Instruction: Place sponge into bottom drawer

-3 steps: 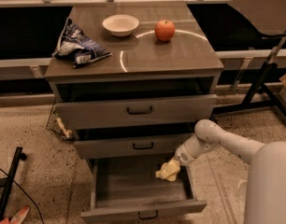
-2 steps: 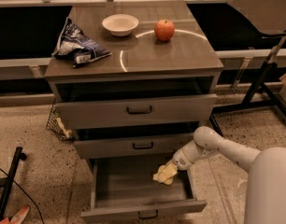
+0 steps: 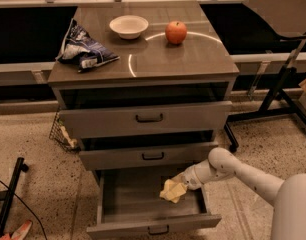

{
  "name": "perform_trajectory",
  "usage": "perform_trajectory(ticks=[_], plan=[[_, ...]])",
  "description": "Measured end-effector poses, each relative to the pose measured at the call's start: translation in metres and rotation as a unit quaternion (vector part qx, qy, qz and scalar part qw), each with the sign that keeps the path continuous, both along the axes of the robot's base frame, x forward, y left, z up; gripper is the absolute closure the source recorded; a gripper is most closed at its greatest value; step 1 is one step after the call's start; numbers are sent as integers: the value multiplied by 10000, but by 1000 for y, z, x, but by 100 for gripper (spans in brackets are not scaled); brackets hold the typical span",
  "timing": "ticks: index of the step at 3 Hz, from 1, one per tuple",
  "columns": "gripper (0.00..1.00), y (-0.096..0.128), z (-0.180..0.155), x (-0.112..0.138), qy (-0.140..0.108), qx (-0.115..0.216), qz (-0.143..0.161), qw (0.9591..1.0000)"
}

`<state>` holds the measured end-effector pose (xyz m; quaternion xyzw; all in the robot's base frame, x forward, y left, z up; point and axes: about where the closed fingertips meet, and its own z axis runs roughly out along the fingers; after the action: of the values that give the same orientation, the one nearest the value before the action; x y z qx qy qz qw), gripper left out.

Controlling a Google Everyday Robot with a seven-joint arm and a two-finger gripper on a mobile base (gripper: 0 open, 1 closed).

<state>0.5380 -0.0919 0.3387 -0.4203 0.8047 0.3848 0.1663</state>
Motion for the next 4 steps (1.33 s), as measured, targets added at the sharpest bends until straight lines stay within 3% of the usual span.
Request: perform_trajectory(ticks=[1, 2, 3, 4], plan=[[100, 3, -3, 0, 54, -127, 72, 9999], [100, 8, -9, 3, -366, -2, 16, 9993], [100, 12, -9, 12, -1175, 310, 55, 9926], [100, 21, -12, 17, -1591, 420, 139, 9863]])
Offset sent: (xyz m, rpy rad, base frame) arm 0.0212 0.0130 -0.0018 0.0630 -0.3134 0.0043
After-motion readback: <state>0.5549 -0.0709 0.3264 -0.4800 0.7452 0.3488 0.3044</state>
